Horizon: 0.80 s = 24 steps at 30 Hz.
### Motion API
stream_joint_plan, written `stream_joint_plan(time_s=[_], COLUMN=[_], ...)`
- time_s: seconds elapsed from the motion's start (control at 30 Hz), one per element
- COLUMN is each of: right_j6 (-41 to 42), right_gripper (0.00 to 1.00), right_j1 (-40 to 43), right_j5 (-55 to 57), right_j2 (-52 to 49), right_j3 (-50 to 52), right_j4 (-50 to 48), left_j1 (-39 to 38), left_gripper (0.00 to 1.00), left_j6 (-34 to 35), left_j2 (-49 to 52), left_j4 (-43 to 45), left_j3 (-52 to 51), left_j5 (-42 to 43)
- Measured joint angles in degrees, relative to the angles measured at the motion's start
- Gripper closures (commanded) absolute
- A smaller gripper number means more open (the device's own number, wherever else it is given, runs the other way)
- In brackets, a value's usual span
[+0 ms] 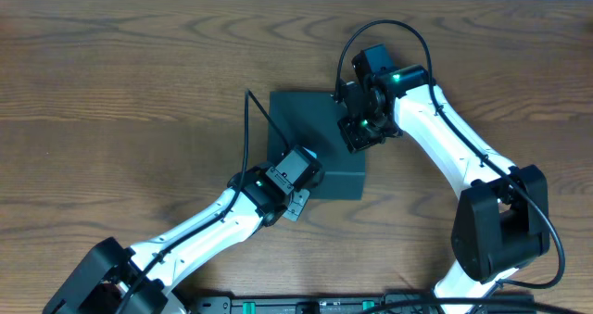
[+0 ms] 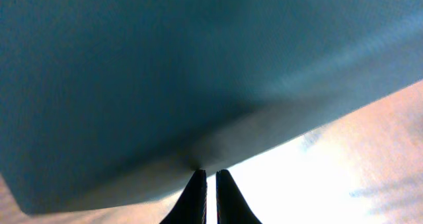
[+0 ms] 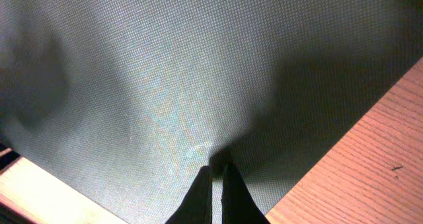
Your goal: Pack container
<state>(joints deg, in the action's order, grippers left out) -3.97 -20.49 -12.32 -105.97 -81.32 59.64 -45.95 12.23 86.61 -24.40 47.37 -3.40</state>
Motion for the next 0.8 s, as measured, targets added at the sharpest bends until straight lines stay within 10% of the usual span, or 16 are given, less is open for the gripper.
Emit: stream_joint_plan(time_s=[0.8], right_j6=[0.8], right_gripper=[0.93], right_j1=[0.0], right_j5=[0.2], right_j2=[0.0], right_j3=[-0.3], right_j4=[-0.8], left_j1=[7.1], left_gripper=[0.83], left_j6=[0.0], left_j2=[1.5], left_j4=[2.1], left_j3=[-0.1], left_j5=[-3.5])
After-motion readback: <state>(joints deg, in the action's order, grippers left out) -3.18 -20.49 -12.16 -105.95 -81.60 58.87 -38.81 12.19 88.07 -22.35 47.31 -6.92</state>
